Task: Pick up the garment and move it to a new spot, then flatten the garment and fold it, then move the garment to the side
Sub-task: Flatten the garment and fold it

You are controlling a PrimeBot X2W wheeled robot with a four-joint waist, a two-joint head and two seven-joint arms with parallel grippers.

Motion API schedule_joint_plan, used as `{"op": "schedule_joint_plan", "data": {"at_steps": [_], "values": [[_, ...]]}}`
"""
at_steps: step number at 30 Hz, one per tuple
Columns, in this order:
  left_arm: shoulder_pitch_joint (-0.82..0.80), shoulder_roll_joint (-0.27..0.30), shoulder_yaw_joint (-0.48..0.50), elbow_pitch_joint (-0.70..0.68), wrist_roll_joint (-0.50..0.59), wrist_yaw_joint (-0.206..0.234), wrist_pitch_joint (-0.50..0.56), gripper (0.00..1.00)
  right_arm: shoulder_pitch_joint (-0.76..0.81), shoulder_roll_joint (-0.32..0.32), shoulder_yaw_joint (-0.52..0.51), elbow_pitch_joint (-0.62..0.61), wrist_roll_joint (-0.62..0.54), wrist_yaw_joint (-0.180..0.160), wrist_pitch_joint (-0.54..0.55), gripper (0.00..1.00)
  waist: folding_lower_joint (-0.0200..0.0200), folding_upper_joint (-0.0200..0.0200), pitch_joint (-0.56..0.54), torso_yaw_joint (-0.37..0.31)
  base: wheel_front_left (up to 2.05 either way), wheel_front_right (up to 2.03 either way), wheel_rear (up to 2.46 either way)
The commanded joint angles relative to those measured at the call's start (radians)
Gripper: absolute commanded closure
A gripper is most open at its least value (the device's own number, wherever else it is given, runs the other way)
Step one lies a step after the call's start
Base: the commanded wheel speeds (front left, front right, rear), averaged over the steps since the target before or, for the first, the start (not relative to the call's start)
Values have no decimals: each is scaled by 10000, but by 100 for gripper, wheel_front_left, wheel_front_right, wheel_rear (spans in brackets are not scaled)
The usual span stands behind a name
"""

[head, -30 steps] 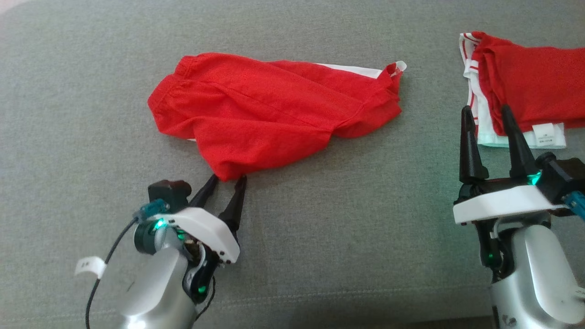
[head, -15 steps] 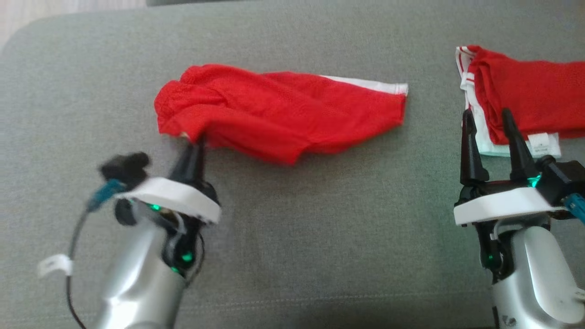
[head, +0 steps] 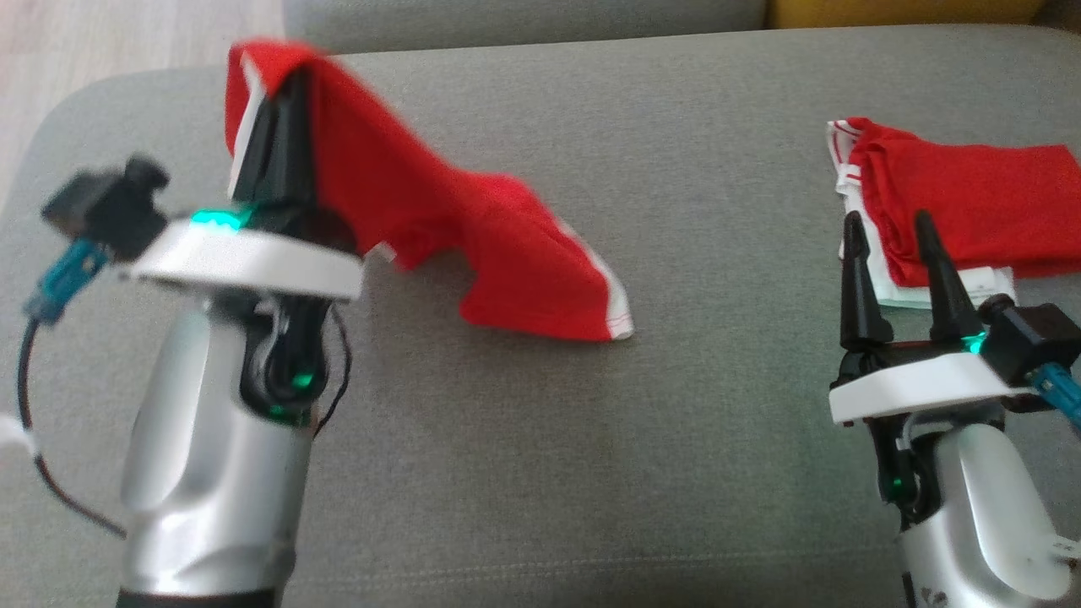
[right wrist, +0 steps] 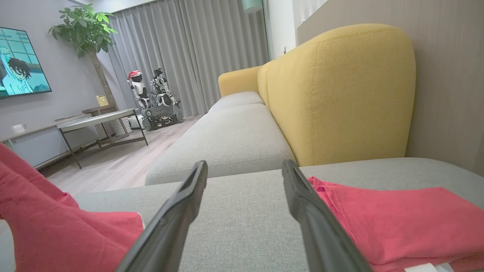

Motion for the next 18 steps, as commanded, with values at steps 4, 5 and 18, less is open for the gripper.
{"op": "schedule_joint_plan", "data": {"at_steps": [4,5,18], "values": [[-1042,121,-130,-838,103,307,310,100,-170,28,363,-203,146,65,-167,0,0,-1,-6,-240,0,0,0],[-1186,115,-238,-882,138,403,359,100,-186,28,390,-175,175,65,-187,0,0,-1,3,-319,0,0,0],[-3068,80,-1867,230,-533,1338,1189,100,-871,28,947,32,639,65,-465,0,0,-1,852,-1618,0,0,0]]}}
